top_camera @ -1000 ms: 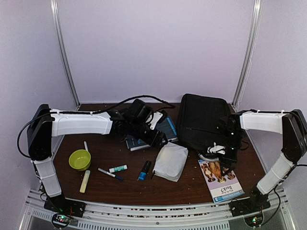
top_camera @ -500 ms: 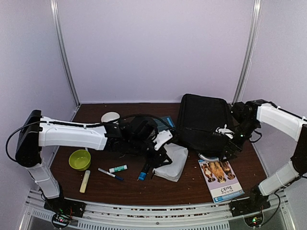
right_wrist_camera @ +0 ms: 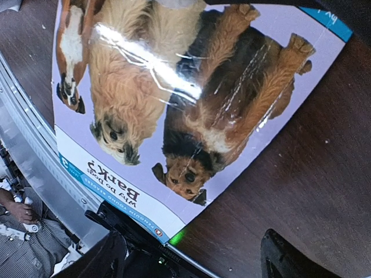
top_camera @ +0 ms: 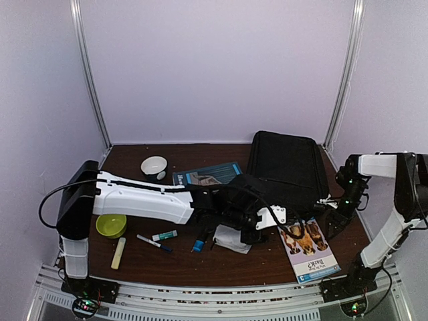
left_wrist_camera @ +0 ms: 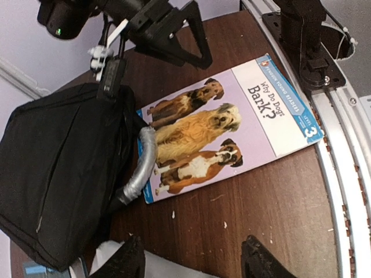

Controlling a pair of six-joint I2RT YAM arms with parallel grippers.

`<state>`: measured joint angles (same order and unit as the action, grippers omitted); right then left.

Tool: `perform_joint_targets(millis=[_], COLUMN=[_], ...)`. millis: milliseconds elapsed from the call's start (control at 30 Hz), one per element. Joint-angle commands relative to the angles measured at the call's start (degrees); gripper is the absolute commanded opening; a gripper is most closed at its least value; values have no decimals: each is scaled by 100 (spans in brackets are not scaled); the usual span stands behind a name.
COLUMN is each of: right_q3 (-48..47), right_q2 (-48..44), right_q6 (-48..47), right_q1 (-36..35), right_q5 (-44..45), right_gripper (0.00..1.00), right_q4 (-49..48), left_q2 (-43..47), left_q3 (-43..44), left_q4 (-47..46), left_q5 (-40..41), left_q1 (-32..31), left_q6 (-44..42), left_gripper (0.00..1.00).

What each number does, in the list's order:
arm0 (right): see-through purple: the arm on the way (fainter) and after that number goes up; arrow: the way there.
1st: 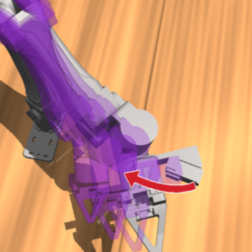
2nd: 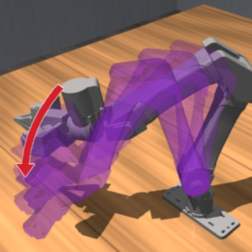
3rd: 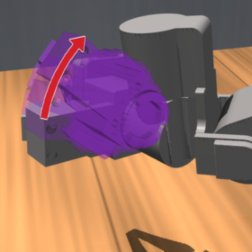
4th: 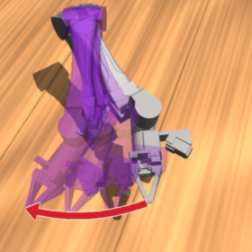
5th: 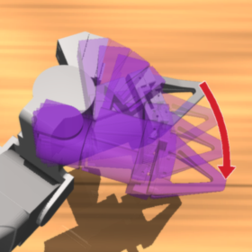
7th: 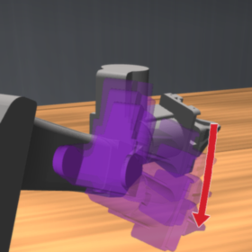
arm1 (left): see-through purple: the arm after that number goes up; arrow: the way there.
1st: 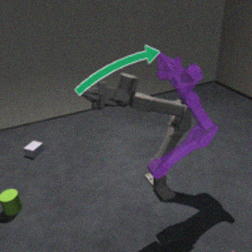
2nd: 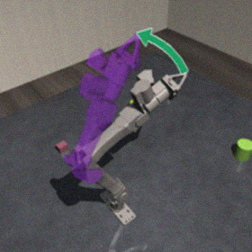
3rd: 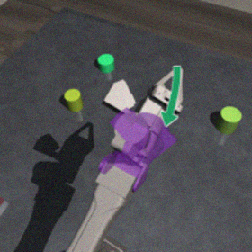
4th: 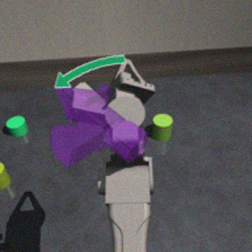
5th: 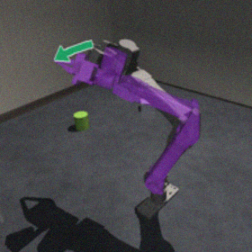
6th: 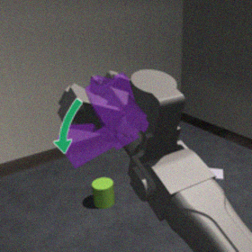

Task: Pack the student bag
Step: Adjust the book at the corner of the board.

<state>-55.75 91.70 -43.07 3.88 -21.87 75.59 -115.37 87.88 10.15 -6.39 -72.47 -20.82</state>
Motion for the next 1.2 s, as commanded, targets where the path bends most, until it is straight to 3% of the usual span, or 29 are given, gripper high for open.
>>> perform_joint_targets(millis=[0, 167, 500, 900, 1167], right_q3=[-96, -130, -234, -488, -782], right_q2=[449, 841, 1268, 1283, 1407], right_q6=[39, 194, 473, 595, 964], right_q1=[21, 16, -363, -1167, -1471], right_q5=[-25, 75, -241, -1113, -1256], right_gripper=[81, 81, 80, 79, 82], right_q4=[-228, -465, -854, -867, -938], left_q2=[-433, -1162, -2175, -2703, -2821], left_q3=[688, 1670, 2695, 2914, 2907], left_q4=[20, 788, 1220, 1393, 1526], left_q5=[-224, -266, -59, 2, 159], left_q1=[-120, -169, -224, -263, -303], left_q6=[-1161, -1468, -2109, -2426, -2466], left_gripper=[58, 59, 59, 55, 42])
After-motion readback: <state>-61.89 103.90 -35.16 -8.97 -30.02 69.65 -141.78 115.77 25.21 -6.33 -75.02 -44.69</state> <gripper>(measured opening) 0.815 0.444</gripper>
